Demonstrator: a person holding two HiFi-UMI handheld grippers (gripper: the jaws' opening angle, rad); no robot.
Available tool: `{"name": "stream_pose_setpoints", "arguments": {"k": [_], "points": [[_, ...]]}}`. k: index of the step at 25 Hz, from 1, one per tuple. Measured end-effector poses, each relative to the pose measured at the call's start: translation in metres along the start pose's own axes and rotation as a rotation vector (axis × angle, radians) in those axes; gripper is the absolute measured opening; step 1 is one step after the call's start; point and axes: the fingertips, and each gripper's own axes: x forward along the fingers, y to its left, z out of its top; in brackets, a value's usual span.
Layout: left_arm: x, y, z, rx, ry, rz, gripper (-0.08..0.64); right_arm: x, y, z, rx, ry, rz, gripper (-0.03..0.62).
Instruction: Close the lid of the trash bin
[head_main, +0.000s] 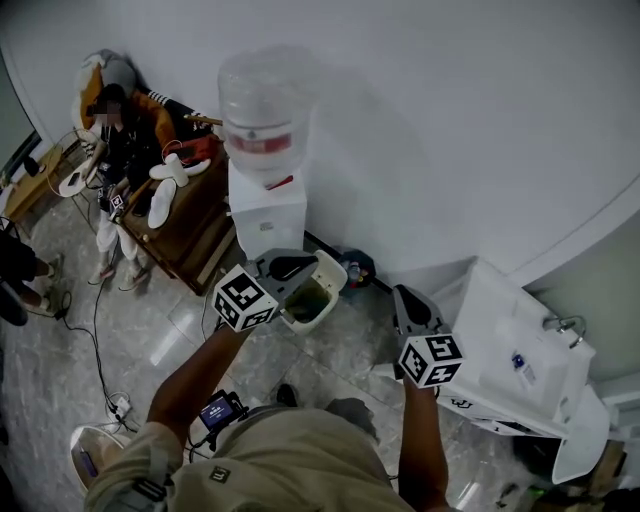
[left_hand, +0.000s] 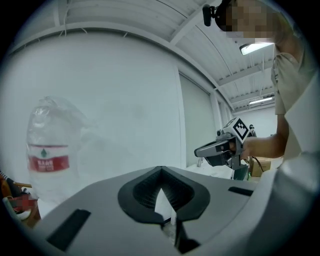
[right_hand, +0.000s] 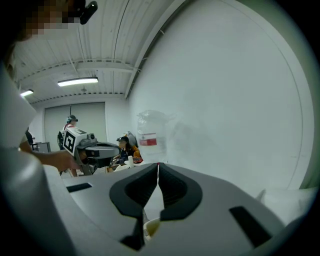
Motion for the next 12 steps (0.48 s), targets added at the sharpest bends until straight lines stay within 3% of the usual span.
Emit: {"name": "stream_pose_setpoints", "arguments": {"k": [7,12], "points": [[0.036,0.032,-0.024,-0.03,0.043,-0.018,0.014,0.043,-0.032,-0.012,0.006,0.029,-0.007,0.025],[0.063,0.059,-0.039,-0.051,0.09,0.012,0.014,0.078,-0.063,-0.026,0.053,0.049,0.021,0.025]]}}
